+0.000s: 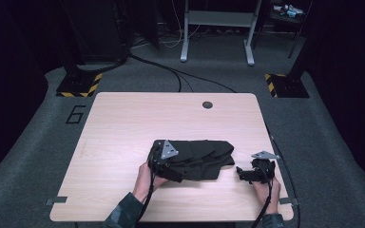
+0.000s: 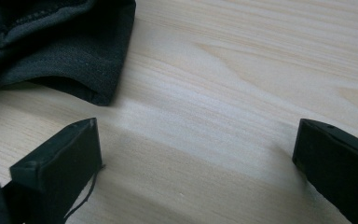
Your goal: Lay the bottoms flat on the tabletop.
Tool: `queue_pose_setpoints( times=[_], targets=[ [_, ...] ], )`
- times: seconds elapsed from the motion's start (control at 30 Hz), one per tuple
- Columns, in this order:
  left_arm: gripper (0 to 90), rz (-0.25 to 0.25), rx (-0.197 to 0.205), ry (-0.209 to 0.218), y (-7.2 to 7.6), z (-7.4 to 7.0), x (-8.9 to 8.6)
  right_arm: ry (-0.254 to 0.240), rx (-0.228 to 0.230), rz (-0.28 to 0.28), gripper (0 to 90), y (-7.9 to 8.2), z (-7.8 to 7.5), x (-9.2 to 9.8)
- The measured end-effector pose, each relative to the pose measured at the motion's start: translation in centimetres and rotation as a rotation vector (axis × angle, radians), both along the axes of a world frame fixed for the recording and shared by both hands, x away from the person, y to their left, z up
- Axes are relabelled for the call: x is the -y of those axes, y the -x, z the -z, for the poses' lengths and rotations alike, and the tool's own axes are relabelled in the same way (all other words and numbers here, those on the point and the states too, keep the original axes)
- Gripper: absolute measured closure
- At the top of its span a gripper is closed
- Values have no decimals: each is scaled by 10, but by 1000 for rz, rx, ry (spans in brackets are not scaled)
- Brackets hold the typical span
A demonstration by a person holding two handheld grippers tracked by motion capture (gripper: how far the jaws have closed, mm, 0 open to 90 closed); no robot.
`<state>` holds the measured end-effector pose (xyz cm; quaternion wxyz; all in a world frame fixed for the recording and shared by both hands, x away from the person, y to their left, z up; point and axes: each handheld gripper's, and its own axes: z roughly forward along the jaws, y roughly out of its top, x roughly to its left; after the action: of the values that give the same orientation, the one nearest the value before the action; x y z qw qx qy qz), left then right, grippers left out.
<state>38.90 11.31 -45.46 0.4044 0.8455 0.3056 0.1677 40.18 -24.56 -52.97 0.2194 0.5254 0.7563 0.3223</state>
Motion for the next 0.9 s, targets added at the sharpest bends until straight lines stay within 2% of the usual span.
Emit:
queue_pose_setpoints(
  times=[0.03,0.13,0.27,0.3,0.33,0.4,0.43,0.47,0.5,0.53,0.57,0.73,0.9],
  targets=[
    [0,0,0,0,0,0,0,0,0,0,4,0,0,0],
    [0,54,-19,-24,-4,7,22,0,0,0,5,0,0,0],
    [0,87,-40,-50,-6,16,40,0,0,0,5,0,0,0],
    [0,87,-40,-50,-6,16,40,0,0,0,5,0,0,0],
    [0,99,-43,-68,-7,18,43,0,0,0,5,0,0,0],
    [0,101,-42,-81,-7,22,49,0,0,0,5,0,0,0],
    [0,97,-39,-118,-8,26,55,0,0,0,5,0,0,0],
    [1,97,-39,-118,-8,26,55,0,0,0,5,0,0,0],
    [3,90,-35,-143,-9,31,60,0,0,0,5,0,0,0],
    [6,90,-35,-143,-9,31,60,0,0,0,5,0,0,0],
    [7,91,-30,-178,-10,34,64,0,0,0,5,0,0,0],
    [27,87,-37,-208,-12,40,69,0,0,0,5,0,0,0],
    [116,89,-53,-217,-12,44,70,0,0,0,5,0,0,0]
  ],
)
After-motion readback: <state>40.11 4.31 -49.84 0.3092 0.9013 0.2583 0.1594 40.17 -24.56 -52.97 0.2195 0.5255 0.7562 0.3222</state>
